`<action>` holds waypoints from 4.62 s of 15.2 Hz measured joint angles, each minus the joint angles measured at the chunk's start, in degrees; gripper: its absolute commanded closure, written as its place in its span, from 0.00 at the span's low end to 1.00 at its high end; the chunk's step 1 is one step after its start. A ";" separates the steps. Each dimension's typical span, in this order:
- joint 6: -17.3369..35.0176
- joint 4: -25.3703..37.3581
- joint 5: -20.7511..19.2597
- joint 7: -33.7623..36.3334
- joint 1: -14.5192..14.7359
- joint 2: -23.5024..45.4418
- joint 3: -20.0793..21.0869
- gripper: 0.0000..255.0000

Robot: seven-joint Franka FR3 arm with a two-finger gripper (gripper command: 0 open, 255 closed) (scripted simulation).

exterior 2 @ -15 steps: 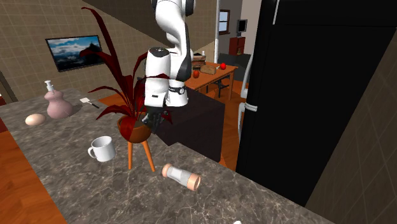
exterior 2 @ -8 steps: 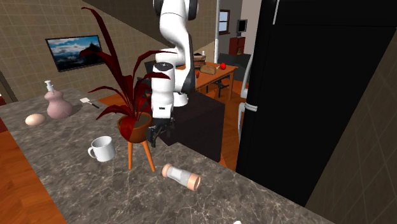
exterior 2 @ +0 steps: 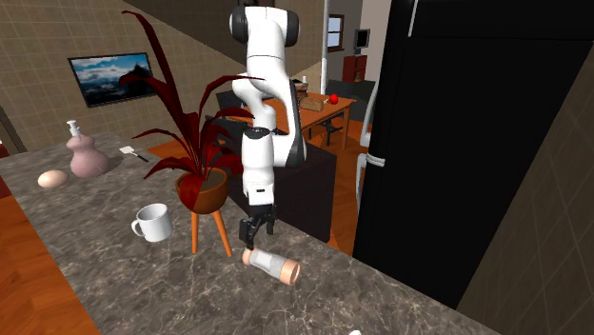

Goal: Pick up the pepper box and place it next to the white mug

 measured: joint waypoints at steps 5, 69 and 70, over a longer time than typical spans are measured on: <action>7.23 3.24 2.22 -3.54 -4.96 7.11 6.93 0.00; -6.48 -7.01 0.18 -9.11 -5.89 -16.52 -0.44 1.00; -6.48 -7.49 0.77 -10.88 -7.17 -16.94 -0.39 1.00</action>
